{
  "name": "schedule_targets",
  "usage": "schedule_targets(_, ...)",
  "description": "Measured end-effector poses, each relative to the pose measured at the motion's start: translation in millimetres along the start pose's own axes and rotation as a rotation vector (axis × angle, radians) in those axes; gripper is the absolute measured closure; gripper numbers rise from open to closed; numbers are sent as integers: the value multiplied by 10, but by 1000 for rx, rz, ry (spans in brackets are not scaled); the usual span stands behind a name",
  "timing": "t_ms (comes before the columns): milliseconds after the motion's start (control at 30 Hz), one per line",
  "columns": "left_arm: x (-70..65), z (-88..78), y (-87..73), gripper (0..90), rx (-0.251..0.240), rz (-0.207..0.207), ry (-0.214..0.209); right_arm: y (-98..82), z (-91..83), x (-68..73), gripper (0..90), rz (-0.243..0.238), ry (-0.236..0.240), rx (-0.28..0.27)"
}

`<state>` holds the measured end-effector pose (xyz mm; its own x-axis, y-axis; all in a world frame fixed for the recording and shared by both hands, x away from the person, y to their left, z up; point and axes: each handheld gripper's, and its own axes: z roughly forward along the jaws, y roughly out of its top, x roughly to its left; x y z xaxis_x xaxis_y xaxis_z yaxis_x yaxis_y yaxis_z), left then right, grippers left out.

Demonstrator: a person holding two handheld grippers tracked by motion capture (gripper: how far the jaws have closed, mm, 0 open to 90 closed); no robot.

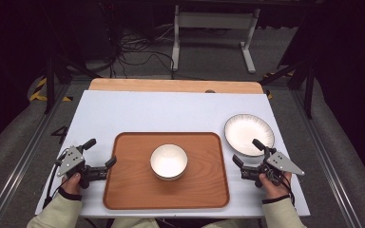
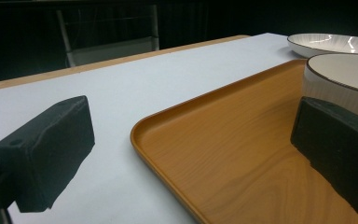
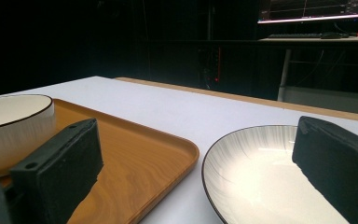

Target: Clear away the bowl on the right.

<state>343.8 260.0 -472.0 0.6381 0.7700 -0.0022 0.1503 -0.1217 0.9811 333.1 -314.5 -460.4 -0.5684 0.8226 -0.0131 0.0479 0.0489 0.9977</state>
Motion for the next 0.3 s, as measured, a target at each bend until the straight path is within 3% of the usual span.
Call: schedule_targets(300,-1,-2,0,2,2,1,-1,-2,-4,6,20,-1,3,-6)
